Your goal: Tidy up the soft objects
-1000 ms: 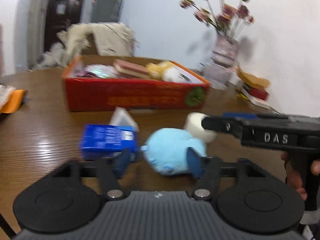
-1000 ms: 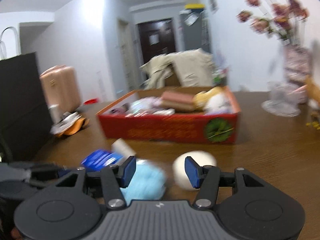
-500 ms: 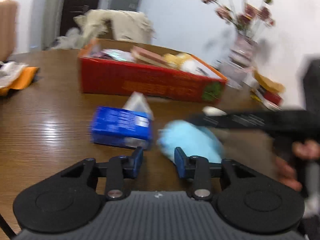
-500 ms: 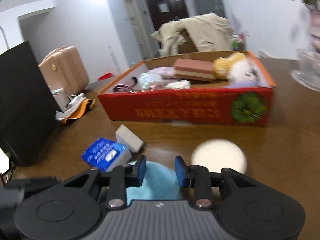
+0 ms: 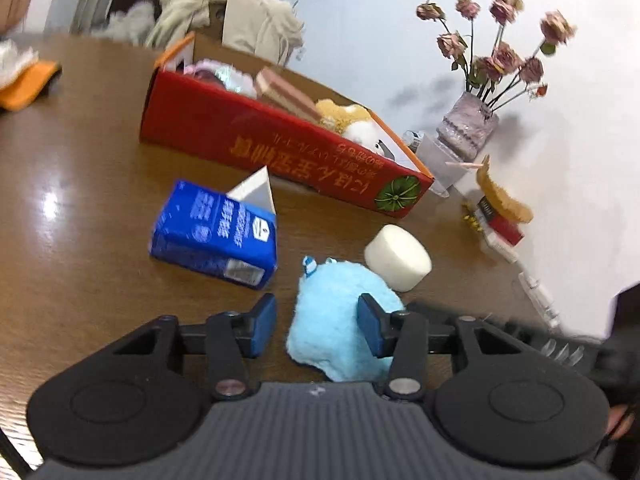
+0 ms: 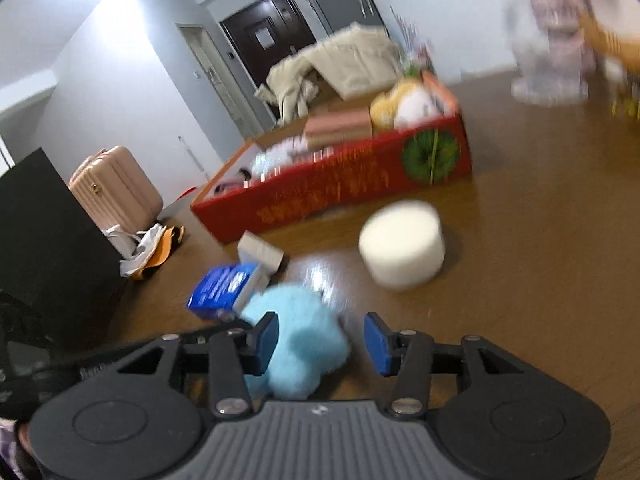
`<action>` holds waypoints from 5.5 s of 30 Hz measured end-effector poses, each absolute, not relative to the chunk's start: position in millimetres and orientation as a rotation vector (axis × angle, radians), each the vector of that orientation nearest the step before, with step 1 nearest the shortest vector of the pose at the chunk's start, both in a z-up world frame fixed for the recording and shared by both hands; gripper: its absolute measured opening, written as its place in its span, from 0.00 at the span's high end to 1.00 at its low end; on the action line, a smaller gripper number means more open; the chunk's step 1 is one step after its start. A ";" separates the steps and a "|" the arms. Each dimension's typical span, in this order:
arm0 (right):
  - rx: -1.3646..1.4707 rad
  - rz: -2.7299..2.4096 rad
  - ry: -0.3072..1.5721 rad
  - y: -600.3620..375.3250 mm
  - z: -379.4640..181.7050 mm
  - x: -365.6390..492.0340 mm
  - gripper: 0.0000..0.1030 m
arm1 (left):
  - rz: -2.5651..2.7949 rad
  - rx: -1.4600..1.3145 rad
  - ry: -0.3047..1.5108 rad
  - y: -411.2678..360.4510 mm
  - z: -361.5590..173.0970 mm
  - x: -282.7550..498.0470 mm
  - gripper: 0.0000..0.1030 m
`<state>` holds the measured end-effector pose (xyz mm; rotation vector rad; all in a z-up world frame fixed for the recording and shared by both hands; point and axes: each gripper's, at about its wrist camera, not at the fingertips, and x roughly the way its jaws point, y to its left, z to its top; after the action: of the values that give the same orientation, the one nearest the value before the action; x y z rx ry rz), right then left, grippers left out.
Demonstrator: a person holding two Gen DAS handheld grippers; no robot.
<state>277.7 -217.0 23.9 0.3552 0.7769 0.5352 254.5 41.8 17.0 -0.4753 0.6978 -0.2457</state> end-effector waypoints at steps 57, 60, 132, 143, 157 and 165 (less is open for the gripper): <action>0.040 0.394 0.328 -189.5 75.7 201.9 0.12 | -0.072 -0.019 0.286 57.5 79.6 143.4 0.03; -0.016 0.378 0.341 -187.6 67.2 187.0 0.12 | -0.057 -0.027 0.300 59.1 74.9 135.4 0.03; 0.015 0.421 0.670 -148.5 73.0 551.8 0.32 | 0.016 -0.176 0.674 59.9 80.3 539.5 0.55; 0.073 0.398 0.568 -177.8 103.3 532.3 0.23 | 0.006 -0.168 0.601 80.2 107.5 508.8 0.37; 0.001 0.415 0.429 -218.2 155.7 361.6 0.15 | -0.019 0.000 0.398 67.1 156.2 299.5 0.13; 0.041 0.350 0.361 -213.0 85.7 217.3 0.11 | -0.065 -0.072 0.398 57.1 86.4 169.7 0.07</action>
<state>217.3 -213.0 85.7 0.0413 0.3608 0.3496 169.7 57.1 86.4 -0.0723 0.3983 -0.0646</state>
